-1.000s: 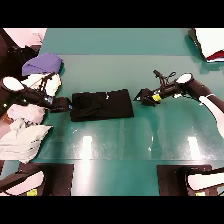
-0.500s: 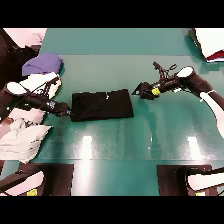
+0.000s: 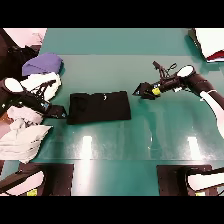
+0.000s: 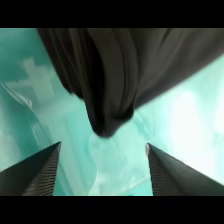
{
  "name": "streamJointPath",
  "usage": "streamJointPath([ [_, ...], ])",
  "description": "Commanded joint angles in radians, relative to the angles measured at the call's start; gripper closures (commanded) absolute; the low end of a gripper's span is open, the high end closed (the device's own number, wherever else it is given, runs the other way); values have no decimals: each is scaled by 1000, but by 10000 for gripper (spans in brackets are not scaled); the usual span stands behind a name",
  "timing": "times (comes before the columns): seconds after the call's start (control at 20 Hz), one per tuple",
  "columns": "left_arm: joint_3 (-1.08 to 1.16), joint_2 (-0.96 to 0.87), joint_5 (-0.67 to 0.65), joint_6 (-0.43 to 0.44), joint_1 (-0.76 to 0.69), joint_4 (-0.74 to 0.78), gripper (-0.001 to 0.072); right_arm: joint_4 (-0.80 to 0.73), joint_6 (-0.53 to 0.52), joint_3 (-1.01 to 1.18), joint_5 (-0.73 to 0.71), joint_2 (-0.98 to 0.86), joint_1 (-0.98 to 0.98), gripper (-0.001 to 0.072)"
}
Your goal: Fold the shirts.
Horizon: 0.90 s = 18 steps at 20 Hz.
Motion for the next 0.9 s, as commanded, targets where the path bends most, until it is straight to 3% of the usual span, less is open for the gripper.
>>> streamJointPath([
  [0.0, 71, 2, 58, -25, 0, -115, 172, 6, 14, -55, -41, -1, 3, 18],
  [0.1, 101, 4, 78, 34, 0, -241, 668, 77, 14, -135, -120, -1, 15, 21],
  [0.25, 109, 5, 105, 103, 0, -410, 681, 183, -33, -213, -242, -1, 58, 70],
  [0.35, 109, 4, 131, 106, 0, -420, 681, 211, -45, -210, -285, -12, 106, 120],
  [0.6, 109, 4, 121, 106, 0, -416, 681, 280, -46, -56, -189, -167, 225, 132],
  [0.8, 109, 4, 92, 106, 0, -415, 681, 280, -63, 60, -181, -210, 289, 666],
  [0.85, 109, 4, 87, 106, 0, -413, 681, 270, -75, 72, -187, -198, 288, 691],
])
